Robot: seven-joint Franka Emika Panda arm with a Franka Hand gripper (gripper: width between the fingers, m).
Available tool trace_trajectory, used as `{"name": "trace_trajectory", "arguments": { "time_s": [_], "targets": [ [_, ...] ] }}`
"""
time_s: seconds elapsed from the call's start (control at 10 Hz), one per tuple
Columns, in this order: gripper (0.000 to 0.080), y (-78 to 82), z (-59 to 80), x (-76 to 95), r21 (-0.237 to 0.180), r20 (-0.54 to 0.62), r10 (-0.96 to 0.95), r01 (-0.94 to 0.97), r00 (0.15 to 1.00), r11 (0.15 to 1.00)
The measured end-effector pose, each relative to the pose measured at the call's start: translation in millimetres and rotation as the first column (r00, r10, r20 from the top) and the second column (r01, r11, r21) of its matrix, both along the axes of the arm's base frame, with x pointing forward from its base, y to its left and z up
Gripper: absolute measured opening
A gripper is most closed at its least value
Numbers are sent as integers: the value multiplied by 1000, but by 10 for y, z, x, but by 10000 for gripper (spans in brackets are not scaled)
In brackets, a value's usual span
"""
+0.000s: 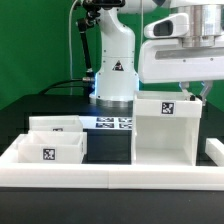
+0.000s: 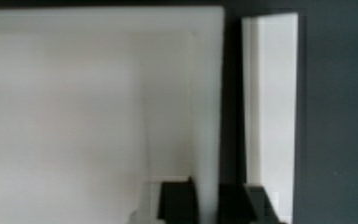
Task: Assemble drawer
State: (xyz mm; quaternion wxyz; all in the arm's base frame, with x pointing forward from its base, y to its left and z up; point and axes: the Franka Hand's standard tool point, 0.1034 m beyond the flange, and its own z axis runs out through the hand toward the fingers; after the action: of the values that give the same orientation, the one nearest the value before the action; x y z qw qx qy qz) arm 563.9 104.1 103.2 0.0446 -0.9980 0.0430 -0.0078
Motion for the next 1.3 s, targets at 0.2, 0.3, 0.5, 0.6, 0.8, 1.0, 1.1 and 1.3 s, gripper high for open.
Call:
{"name": "trace_trajectory", "arguments": {
  "time_s": [0.2,0.3,0.5,0.6,0.8,1.0,1.1,1.3],
  "targets": [
    [38,23,1,149,6,18,8,-8,1000,1000],
    [38,28,1,184,7,26,7,-7,1000,1000],
    [38,30,17,184,8,26,-13,13,1000,1000],
    [38,37,21,188,12,23,-57,56,998,998],
    [38,54,24,194,18,12,-194,194,981,981],
    [38,54,4,219,26,0,-413,413,911,910],
    [38,24,2,248,29,3,-482,482,876,876],
    [38,-66,26,375,52,-17,-614,614,789,788]
  ]
}}
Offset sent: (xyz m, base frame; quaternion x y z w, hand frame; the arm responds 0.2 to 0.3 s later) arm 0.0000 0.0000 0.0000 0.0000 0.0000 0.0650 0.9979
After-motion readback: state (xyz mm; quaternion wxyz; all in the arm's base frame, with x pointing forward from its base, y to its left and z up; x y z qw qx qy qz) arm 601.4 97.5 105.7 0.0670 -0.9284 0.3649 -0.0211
